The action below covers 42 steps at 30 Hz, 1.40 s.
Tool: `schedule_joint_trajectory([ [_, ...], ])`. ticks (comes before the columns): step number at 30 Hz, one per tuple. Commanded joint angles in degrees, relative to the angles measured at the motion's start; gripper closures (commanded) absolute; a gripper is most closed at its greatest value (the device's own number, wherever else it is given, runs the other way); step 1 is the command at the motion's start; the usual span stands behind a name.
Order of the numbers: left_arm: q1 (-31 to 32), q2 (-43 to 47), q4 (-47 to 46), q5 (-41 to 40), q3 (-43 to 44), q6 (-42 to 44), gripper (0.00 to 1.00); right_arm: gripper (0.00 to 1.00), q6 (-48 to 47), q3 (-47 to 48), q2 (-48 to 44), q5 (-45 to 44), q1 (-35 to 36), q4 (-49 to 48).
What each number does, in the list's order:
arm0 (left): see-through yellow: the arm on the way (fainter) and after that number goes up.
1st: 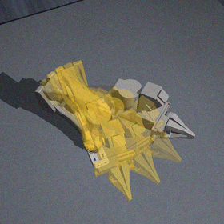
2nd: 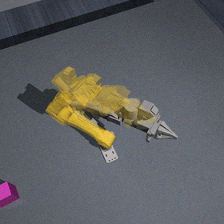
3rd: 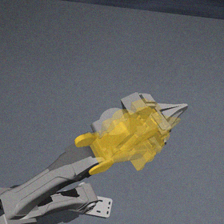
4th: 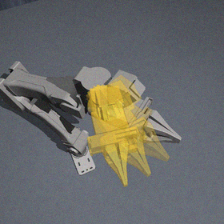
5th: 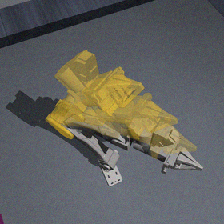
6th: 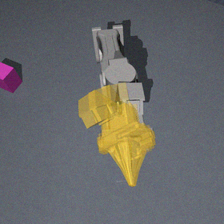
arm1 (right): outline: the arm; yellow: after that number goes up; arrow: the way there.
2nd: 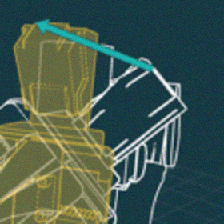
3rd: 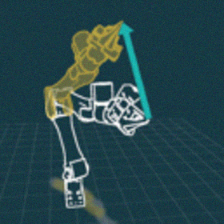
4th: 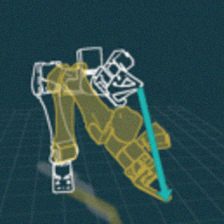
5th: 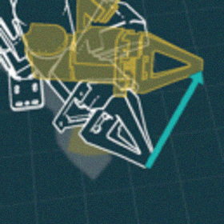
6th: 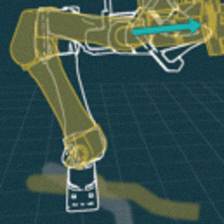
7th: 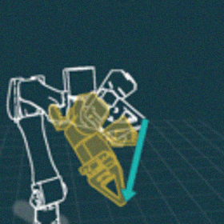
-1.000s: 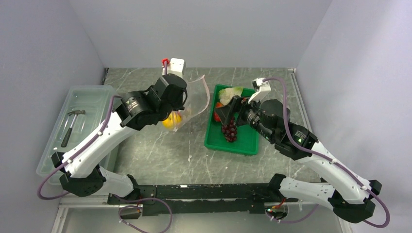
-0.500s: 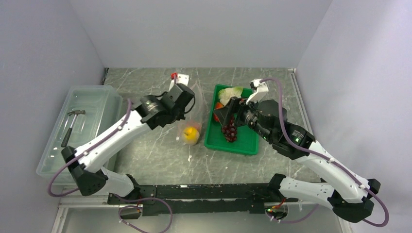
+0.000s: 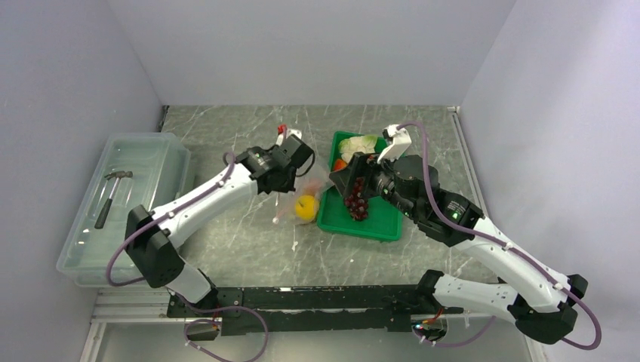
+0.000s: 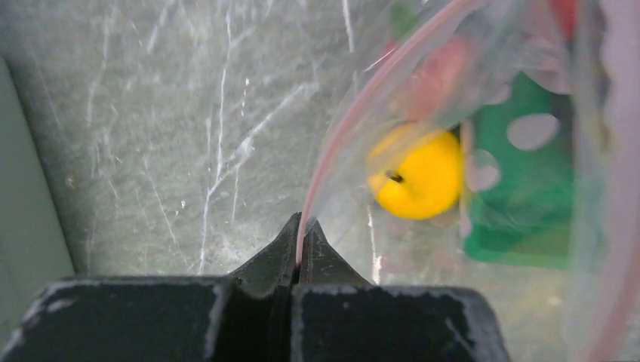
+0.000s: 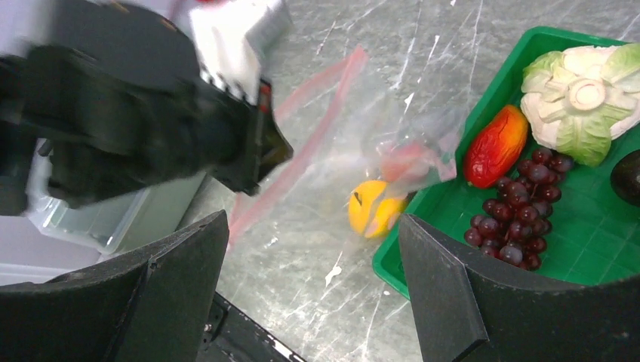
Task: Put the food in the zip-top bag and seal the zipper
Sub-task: Adjust the zipper food storage bag at the center of the board.
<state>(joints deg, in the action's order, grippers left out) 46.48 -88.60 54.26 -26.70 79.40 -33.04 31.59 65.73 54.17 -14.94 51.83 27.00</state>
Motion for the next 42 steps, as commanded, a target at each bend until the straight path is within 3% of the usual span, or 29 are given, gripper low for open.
schedule_joint_trajectory([
  [1, 0.1, 5.1, 1.8, -1.5, 12.7, 3.7, 1.0, 0.13, -0.3, 0.7, -1.4, -0.9, 0.2, -0.4],
  [9, 0.1, 4.4, 13.6, -2.6, 35.5, 8.9, 1.0, 0.13, -0.5, 1.6, -0.7, -0.4, 0.2, -0.5],
  [12, 0.1, 3.2, 15.9, -3.0, 39.1, 9.5, 1.0, 0.13, -0.6, 1.9, -0.2, 0.0, 0.2, -0.8],
  [21, -0.4, 4.7, 13.5, -5.4, 29.5, 8.2, 0.97, 0.13, -0.5, 1.6, 0.6, 0.0, 0.2, -1.1],
  [27, -5.8, 4.9, 5.5, 1.2, 10.7, 5.4, 1.0, 0.13, 0.2, -0.1, 0.5, 0.4, 0.2, -1.8],
  [30, -9.1, 2.6, 3.1, 4.8, 5.7, 4.5, 1.0, 0.13, 0.2, -0.1, 0.4, 0.4, 0.2, -1.4],
  [34, -9.4, 0.9, 4.3, 4.8, 8.2, 4.5, 1.0, 0.13, 0.1, 0.0, 0.0, -0.2, 0.2, -0.8],
  [42, -9.4, 2.5, 10.6, 4.8, 25.4, 9.2, 1.0, 0.13, -1.4, 1.2, 0.4, -5.5, 0.2, 3.7],
])
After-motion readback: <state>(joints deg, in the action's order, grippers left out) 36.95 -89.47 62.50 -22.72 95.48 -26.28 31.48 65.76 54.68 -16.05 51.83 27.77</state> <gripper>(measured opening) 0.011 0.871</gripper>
